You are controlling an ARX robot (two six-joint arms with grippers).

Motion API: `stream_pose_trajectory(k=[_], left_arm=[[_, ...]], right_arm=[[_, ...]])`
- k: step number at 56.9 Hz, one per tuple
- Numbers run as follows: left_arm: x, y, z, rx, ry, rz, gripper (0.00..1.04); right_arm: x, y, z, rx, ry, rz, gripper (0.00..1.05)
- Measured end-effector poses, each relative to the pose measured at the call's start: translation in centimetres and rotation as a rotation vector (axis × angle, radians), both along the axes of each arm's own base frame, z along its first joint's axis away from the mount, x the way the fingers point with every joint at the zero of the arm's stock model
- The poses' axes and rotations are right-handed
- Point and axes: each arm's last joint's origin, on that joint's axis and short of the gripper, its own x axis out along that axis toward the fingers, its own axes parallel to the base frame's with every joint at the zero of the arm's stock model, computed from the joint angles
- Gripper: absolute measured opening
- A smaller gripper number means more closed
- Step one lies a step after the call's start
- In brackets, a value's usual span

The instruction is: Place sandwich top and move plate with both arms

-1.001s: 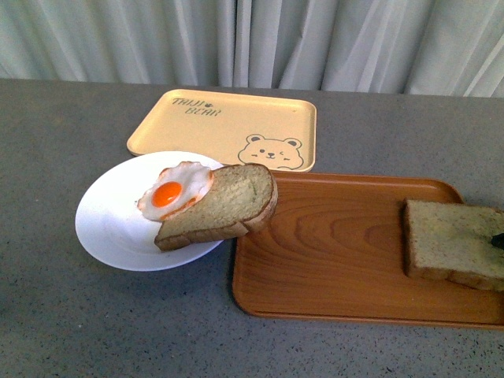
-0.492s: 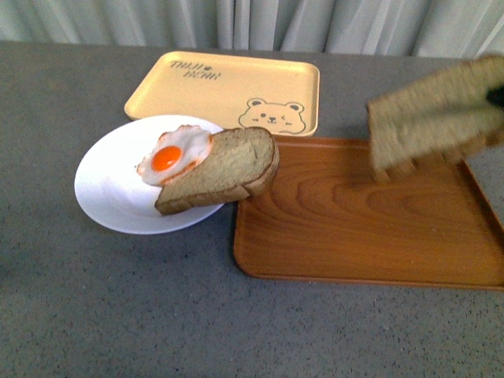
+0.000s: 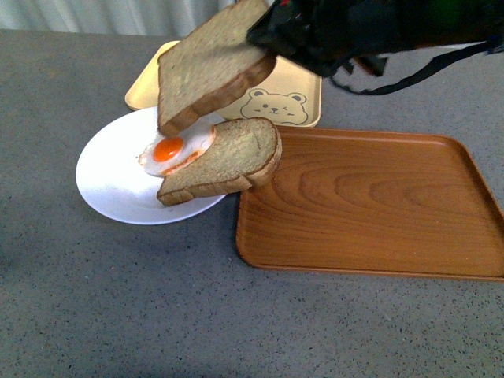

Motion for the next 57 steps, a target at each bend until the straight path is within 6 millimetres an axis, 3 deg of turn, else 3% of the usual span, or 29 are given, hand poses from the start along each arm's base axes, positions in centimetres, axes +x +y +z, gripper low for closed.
stream_pose_trajectory(k=[10,19,35,48,52,57], left_arm=[[0.0,0.0,0.0,0.0,0.0,0.0,0.96],[0.0,0.0,0.0,0.0,0.0,0.0,0.96],[0.0,0.0,0.0,0.0,0.0,0.0,0.96],[0.0,0.0,0.0,0.0,0.0,0.0,0.96],[0.0,0.0,0.0,0.0,0.0,0.0,0.96],[0.0,0.0,0.0,0.0,0.0,0.0,0.96]], right_arm=[[0.0,1.7,-2.9,-0.035,0.058,0.022,0.03],[-0.1,1.8,-3.7,-0.055,0.069,0.011,0.04],[-1.2,-0.1,-4.4,-0.104,0.064,-0.041,0.5],[-2.4,-3.9,0.6,-0.119,-0.131,-0.164,0.86],[-3.0,-5.0,1.2,-0.225,-0.376,-0.382,0.77],[-5.1,-7.3,0.7,-0.369,-0.542,-0.563,0.63]])
